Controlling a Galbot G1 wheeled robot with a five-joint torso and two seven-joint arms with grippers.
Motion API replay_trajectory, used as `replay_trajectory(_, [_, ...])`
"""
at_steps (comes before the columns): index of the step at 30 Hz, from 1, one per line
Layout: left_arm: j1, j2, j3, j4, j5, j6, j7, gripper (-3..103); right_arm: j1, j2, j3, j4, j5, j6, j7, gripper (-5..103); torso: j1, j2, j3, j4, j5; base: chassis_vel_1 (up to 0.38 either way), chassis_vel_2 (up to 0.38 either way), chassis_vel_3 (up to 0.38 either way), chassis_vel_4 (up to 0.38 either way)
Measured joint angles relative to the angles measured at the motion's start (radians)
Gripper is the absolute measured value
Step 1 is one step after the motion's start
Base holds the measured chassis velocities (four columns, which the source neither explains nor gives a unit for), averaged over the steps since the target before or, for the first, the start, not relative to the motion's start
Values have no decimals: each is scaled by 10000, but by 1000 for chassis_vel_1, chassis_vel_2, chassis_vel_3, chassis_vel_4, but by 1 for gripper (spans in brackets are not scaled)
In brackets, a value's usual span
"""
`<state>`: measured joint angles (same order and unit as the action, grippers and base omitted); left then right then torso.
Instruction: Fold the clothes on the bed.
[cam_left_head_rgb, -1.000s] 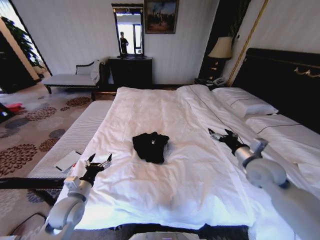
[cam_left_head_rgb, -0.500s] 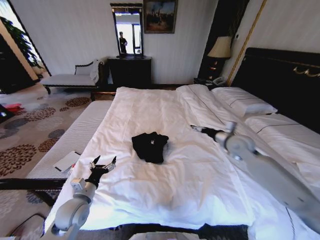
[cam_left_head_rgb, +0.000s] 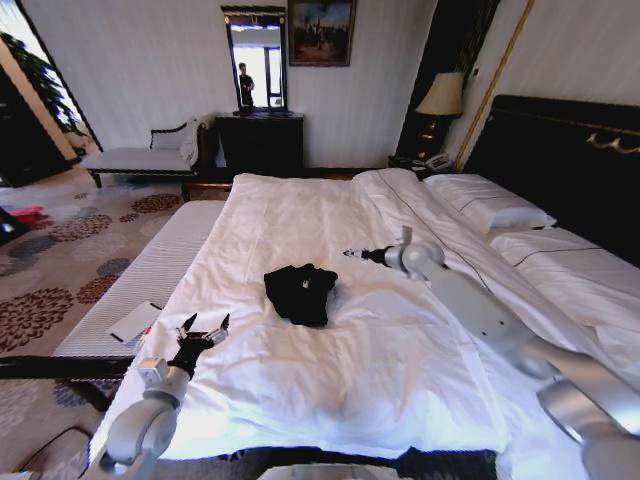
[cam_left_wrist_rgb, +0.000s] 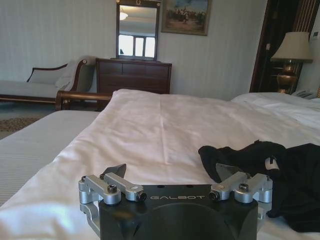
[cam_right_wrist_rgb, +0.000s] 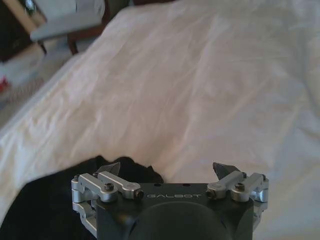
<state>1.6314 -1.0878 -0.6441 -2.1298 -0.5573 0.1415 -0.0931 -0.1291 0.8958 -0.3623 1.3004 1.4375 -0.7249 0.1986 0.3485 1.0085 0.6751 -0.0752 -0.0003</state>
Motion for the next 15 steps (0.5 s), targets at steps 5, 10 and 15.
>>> replay_trajectory(5, [15, -70, -71, 103, 58, -62, 83, 100, 780, 467, -1220, -1085, -665, -171, -761, 100, -1, 0, 0, -2, 3, 0, 0, 0, 0])
replay_trajectory(10, [-60, -165, -348, 144, -77, -85, 87, 100, 1078, 1226, -1705, -2248, -1212, -100, -1148, 100, 0, 0, 0, 0, 3, 0, 0, 0, 0])
replay_trajectory(15, [-17, -205, -413, 166, -131, -99, 92, 100, 1285, 1712, -1931, -2680, -1406, 16, -1315, 100, 0, 0, 0, 2, 3, 0, 0, 0, 0])
